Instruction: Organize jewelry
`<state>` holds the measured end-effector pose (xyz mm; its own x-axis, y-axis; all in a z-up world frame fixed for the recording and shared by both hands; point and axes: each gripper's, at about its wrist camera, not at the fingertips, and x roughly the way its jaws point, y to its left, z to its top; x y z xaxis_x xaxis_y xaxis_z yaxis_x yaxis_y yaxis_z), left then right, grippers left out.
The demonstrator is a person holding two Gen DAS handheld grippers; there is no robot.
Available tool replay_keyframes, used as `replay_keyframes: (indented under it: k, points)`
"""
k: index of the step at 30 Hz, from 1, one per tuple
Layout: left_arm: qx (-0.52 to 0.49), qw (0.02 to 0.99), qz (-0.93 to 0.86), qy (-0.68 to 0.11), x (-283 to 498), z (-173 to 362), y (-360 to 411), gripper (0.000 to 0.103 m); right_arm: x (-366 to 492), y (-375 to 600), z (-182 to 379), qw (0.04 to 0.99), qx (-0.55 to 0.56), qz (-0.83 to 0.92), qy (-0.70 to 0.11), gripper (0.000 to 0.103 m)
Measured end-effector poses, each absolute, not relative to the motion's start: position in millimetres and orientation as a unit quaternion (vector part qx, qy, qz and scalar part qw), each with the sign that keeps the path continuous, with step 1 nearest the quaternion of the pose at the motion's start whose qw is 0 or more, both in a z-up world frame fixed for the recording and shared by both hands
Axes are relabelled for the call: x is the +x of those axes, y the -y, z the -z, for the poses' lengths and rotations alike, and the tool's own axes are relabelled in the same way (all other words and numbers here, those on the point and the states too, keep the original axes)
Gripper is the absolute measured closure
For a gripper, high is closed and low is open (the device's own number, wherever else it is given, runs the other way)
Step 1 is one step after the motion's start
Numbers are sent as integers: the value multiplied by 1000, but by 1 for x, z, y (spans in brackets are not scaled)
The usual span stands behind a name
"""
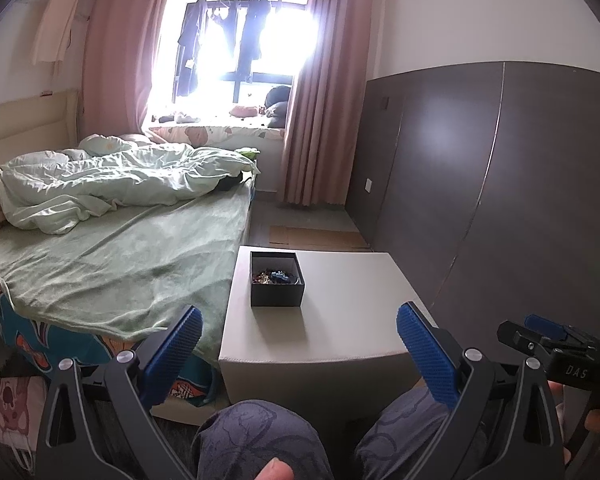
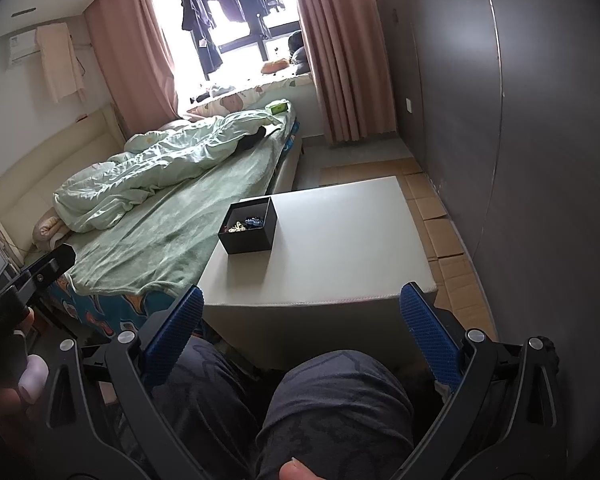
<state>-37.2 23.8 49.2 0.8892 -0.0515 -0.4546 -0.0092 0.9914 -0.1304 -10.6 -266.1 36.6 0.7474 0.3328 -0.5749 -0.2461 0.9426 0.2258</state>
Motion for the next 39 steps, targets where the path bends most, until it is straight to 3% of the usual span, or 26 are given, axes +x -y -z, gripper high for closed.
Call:
replay_keyframes:
  k: [14,30,31,35,39]
  points:
    - [-83,952,-11,-293,22,4,-55,8,47,234,-1,920,51,-158,-356,5]
    - [-138,915,-119,-361,124,107,-141,8,204,105,31,890,-17,-249,-381,5]
    - [-144,912,-124,-364,128,111,-146,8,219,89,31,884,-21,-265,-386,7]
    - [-172,898,-135,-383,137,123,-162,8,265,29,42,848,-32,-321,-422,37]
    - [-190,893,-126,-388,134,128,-168,8,299,-20,68,820,-37,-331,-465,47]
